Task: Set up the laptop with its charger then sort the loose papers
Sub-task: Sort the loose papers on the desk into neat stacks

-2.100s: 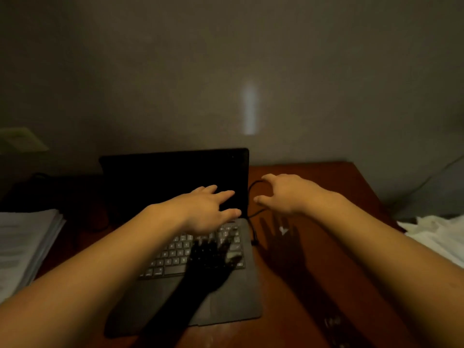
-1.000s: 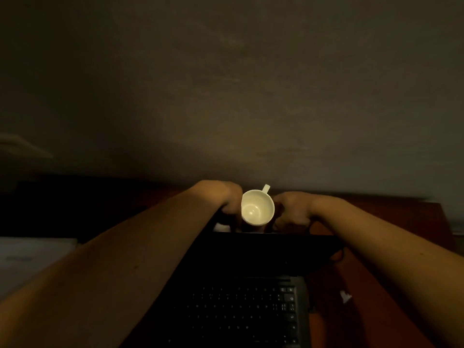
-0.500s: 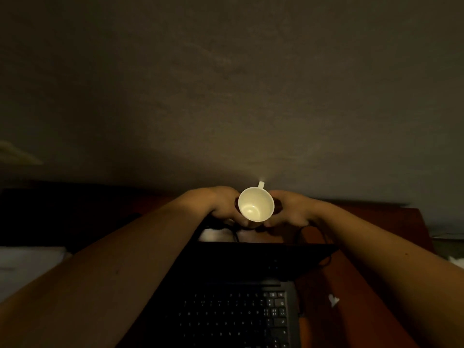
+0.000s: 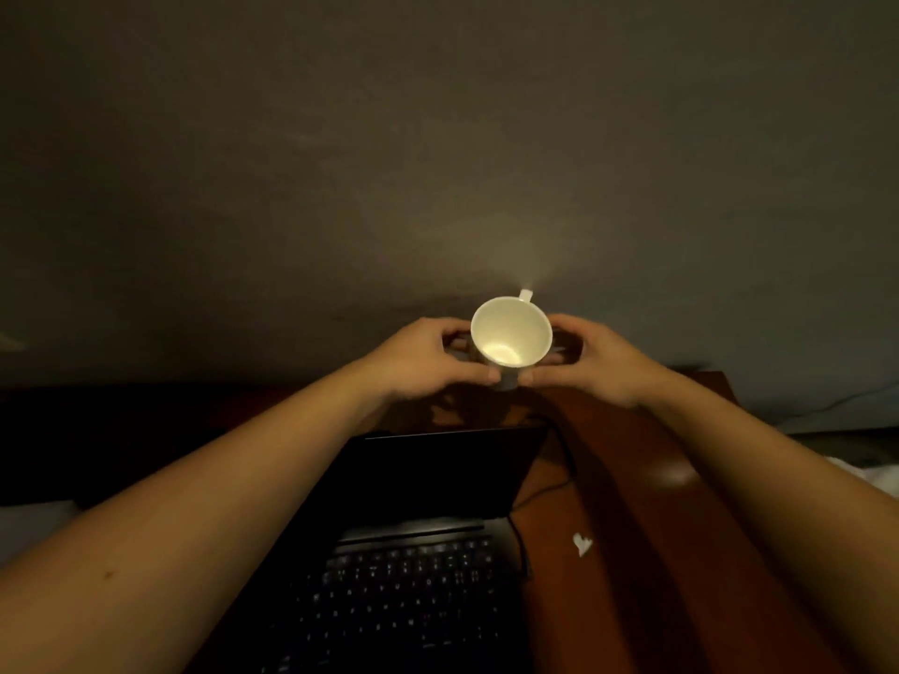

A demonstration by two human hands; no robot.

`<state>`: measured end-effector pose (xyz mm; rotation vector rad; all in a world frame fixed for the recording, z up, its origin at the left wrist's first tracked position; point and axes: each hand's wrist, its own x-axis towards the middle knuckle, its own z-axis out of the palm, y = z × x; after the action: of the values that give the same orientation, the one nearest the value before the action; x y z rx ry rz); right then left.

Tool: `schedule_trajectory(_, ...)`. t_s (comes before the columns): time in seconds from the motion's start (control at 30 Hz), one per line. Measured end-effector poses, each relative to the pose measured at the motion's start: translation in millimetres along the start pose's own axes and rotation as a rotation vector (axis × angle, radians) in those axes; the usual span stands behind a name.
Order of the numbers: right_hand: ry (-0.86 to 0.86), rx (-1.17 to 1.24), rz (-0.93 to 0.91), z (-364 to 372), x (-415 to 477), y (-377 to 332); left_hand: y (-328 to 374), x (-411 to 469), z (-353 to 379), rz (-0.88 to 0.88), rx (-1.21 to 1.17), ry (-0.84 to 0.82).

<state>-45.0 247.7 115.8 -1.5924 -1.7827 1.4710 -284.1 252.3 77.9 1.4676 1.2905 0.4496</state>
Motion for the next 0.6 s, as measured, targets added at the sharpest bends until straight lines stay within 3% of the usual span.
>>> schedule_trajectory(0.1, 0.100, 0.039, -0.047, -17.7, -17.4, 12.6, 24.3, 3.5, 20.6, 0.054, -0.091, 0.051)
schedule_trajectory(0.23, 0.182, 0.101, -0.090, -39.5, -38.7, 36.6, 52.0, 10.3, 57.5, 0.124, 0.040, 0.113)
schedule_trajectory(0.6, 0.292, 0.285, 0.024, -108.6, -73.9, 151.8, 86.0, 75.7, 197.2, 0.168, 0.162, 0.127)
